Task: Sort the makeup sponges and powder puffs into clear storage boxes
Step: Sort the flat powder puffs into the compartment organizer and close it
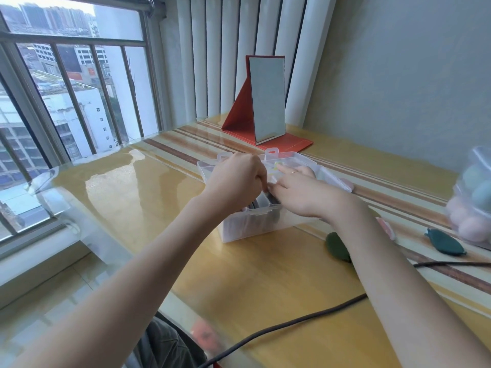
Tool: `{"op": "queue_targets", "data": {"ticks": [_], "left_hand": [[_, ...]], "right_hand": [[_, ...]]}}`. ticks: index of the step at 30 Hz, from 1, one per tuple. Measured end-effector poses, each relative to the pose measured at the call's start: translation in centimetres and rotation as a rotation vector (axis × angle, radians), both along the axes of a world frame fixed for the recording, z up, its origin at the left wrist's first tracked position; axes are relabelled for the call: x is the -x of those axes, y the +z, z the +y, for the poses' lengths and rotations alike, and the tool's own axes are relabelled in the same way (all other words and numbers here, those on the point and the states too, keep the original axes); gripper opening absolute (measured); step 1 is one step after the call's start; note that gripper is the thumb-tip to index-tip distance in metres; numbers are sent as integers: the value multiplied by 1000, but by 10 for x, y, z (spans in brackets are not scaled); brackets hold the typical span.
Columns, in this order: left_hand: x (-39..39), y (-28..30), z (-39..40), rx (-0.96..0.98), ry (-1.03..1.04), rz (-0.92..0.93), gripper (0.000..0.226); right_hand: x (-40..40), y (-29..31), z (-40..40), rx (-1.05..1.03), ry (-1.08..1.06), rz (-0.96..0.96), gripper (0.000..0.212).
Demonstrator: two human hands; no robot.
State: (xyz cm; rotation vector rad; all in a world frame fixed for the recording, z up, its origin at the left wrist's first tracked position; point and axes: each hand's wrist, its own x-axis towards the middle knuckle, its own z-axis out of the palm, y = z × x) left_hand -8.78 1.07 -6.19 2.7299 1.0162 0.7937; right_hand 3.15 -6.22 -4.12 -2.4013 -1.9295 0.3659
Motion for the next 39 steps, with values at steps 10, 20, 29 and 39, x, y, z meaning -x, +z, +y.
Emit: {"op": "queue_targets", "data": {"ticks": [10, 20, 29, 39], "left_hand": [[0, 0, -3, -67, 39, 9, 37], [0, -4, 2, -34, -24, -53, 30], [0, -5, 3, -13, -26, -26, 32], [-1, -5, 3, -31, -8, -13, 32]], "right_hand": [[-15, -4, 1, -327, -8, 55, 13], [-16, -1, 1, -328, -7, 83, 16], [-10, -5, 2, -368, 14, 72, 23], [-14, -2, 3, -112, 11, 151, 35]]}}
